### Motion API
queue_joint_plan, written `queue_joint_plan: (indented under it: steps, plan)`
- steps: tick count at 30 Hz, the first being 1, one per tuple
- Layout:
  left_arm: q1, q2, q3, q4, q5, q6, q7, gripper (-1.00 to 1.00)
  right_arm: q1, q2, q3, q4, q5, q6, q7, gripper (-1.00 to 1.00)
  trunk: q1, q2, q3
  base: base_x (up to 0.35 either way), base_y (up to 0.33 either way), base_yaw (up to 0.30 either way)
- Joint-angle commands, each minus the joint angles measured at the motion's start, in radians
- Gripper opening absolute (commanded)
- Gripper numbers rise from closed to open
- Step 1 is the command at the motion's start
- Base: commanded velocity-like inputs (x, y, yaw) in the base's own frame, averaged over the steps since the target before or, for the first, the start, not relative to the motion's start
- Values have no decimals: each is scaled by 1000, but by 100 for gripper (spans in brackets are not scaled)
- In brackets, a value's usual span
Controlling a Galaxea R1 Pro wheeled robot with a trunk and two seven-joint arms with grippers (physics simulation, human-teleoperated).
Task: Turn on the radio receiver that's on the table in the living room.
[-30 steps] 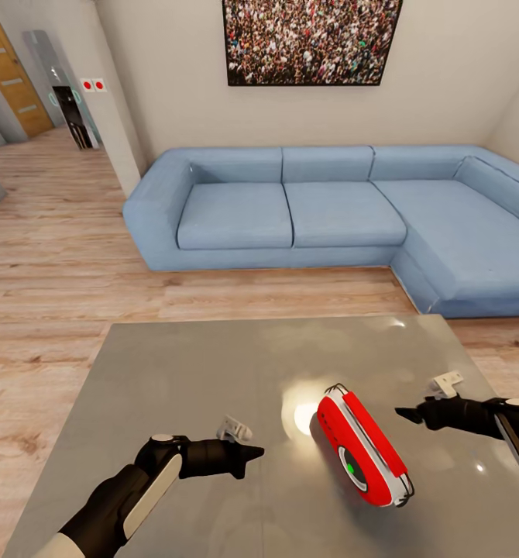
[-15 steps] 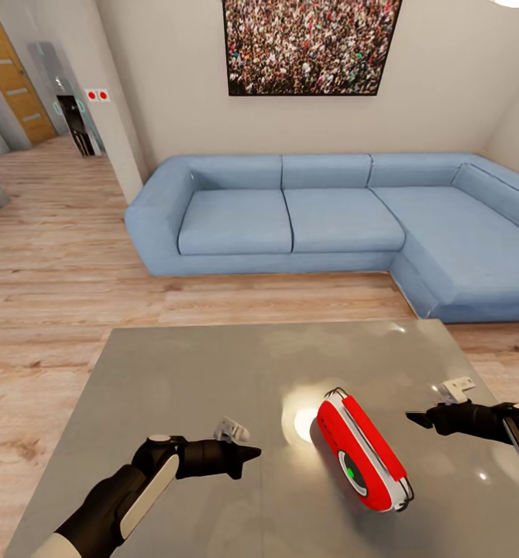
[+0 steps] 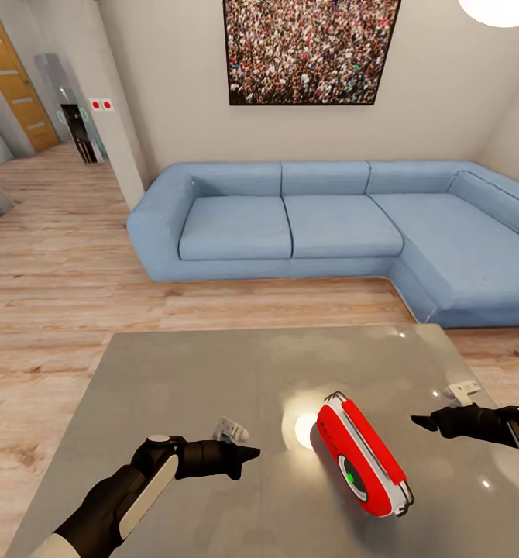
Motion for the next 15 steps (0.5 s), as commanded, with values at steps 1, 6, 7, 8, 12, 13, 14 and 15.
queue_joint_plan:
  steps: [1, 6, 7, 8, 12, 13, 14, 15]
  plan:
    - [0, 0, 0, 0, 0, 0, 0, -100, 0, 0, -3, 0, 1, 0, 0, 100, 0, 0, 2, 0, 0, 0]
    - [21, 1, 0, -4, 9, 0, 1, -100, 1, 0, -12, 0, 25, -1, -1, 100, 0, 0, 9, 0, 0, 0]
    - [26, 1, 0, -5, 10, 0, 1, -100, 1, 0, -15, 0, 29, -1, -1, 100, 0, 0, 11, 0, 0, 0]
    - [34, 3, 0, -7, 11, 0, 1, -100, 1, 0, -24, 1, 36, -1, -1, 100, 0, 0, 13, 0, 0, 0]
    - [53, 15, 0, -9, 13, -2, 2, -100, 5, 0, -59, 1, 66, -2, -1, 100, 0, 0, 19, 0, 0, 0]
    - [63, 20, 0, -10, 13, -2, 2, -100, 11, 1, -72, 1, 77, -2, -1, 100, 0, 0, 20, 0, 0, 0]
    - [68, 22, 0, -10, 13, -3, 2, -100, 14, 1, -79, 2, 82, -2, -1, 100, 0, 0, 22, 0, 0, 0]
    - [81, 28, 0, -12, 13, -4, 2, -100, 24, 1, -95, 3, 91, -3, -2, 100, 0, 0, 24, 0, 0, 0]
